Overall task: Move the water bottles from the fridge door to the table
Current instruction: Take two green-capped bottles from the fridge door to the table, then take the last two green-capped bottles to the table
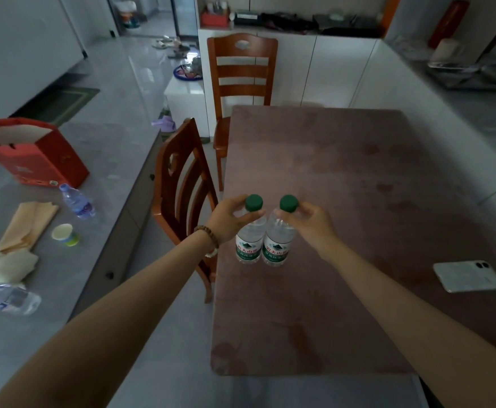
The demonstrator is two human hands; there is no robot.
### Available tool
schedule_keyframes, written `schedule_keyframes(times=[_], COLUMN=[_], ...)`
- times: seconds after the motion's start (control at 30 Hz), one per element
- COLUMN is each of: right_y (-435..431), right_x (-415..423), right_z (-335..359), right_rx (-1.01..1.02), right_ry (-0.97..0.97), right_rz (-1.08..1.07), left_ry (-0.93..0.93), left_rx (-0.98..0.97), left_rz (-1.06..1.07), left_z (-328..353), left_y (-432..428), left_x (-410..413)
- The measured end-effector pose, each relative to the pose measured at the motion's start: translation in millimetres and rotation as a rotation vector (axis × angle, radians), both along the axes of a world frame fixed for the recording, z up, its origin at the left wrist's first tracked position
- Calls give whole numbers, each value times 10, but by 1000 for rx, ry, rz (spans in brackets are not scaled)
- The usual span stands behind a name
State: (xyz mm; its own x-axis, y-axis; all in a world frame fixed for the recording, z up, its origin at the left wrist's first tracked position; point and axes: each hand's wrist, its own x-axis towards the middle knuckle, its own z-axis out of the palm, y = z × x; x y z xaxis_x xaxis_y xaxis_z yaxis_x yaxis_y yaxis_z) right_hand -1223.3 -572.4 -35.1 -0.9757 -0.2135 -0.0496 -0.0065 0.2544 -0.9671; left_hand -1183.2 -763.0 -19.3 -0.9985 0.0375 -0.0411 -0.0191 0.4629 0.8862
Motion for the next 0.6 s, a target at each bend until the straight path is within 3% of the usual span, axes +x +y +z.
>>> schedule_keyframes(times=[0.4,0.6], right_y=[12,221], right_x=[89,394], right_z=[7,117], right_rx=[-16,204], right_ry=[18,-120], right_rz=[33,3], left_ry=[-5,-82], left_rx=[-49,-84], left_rz=[-24,16], left_z=[-1,-15], left_y=[8,-73], left_x=[30,269])
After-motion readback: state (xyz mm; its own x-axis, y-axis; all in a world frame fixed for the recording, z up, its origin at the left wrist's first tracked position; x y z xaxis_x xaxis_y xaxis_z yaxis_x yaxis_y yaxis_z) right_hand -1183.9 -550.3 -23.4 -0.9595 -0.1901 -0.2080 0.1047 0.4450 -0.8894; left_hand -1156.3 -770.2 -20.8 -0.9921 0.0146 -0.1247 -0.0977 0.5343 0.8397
